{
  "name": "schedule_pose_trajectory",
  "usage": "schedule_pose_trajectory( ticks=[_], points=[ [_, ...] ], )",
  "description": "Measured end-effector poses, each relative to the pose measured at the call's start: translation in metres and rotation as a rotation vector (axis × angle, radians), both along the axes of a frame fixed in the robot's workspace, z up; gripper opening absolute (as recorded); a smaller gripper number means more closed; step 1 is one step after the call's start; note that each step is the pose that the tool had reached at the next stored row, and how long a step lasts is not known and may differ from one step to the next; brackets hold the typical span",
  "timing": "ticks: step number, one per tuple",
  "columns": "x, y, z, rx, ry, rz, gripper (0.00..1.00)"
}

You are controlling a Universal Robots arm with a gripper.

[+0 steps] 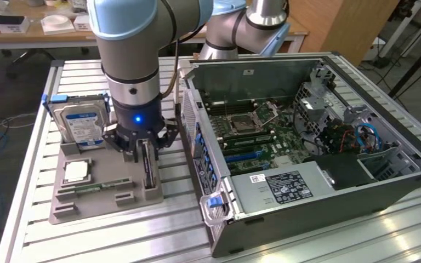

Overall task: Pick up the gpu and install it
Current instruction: 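Pick up the gpu and move the gpu toward the slot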

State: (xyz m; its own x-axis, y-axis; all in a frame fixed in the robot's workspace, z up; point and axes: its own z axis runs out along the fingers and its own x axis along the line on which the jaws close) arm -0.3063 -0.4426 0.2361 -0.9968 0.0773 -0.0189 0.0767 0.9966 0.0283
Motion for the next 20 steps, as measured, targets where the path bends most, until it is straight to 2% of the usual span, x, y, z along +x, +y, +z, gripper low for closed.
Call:
schedule_pose_trajectory(
  ticks=[15,17,18,20],
  points=[
    [-0.0008,0.001,-0.002,0.0001,-0.0001,0.0,0.47],
    [-0.0008,0.001,-0.002,0.0001,-0.0001,0.0,0.45],
    [-0.0008,0.001,-0.002,0.0001,-0.0001,0.0,0.39],
    [-0.0008,0.0009,-0.002,0.0001,-0.0001,0.0,0.39]
  ],
)
